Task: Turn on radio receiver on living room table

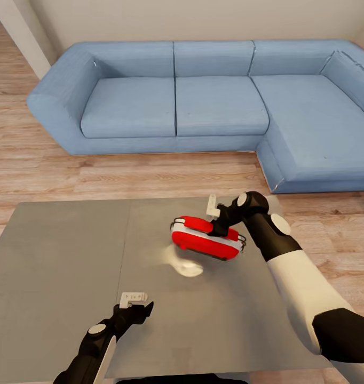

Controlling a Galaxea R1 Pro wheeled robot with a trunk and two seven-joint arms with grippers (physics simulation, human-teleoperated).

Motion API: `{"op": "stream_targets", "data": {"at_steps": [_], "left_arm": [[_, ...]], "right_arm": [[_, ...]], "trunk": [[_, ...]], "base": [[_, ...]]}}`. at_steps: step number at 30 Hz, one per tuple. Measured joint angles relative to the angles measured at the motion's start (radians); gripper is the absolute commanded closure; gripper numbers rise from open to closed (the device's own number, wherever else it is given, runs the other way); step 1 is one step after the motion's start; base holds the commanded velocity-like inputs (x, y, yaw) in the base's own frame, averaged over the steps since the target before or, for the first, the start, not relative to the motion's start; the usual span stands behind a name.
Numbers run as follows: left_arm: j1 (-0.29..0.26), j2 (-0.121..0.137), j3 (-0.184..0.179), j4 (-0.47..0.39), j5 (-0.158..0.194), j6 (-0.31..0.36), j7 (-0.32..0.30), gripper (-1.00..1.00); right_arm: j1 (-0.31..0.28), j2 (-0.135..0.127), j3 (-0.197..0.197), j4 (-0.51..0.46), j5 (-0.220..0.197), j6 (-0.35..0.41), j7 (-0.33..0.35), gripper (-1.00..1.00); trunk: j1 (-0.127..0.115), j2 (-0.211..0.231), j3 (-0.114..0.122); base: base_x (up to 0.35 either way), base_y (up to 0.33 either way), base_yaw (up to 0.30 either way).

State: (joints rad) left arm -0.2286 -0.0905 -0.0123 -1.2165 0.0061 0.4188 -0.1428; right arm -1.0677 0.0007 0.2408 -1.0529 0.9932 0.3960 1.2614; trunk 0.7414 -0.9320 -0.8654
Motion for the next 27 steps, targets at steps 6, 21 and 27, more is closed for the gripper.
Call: {"op": "stream_targets", "data": {"at_steps": [6,21,27], "left_arm": [[0.000,0.000,0.000,0.000,0.000,0.000,0.000,-1.00],[0.000,-0.022,-0.011,-0.134,0.048,0.088,-0.010,-1.00],[-0.034,-0.048,-0.014,-0.293,0.096,0.372,-0.019,-1.00]], "right_arm": [[0.000,-0.002,0.000,-0.050,0.000,0.001,0.011,1.00],[0.025,-0.003,-0.055,-0.299,0.075,0.063,-0.296,1.00],[0.256,0.002,-0.003,-0.350,0.085,-0.008,-0.853,1.00]], "trunk": [[0.000,0.000,0.000],[0.000,0.000,0.000],[0.000,0.000,0.000]], "base": [[0.000,0.000,0.000],[0.000,0.000,0.000],[0.000,0.000,0.000]]}}
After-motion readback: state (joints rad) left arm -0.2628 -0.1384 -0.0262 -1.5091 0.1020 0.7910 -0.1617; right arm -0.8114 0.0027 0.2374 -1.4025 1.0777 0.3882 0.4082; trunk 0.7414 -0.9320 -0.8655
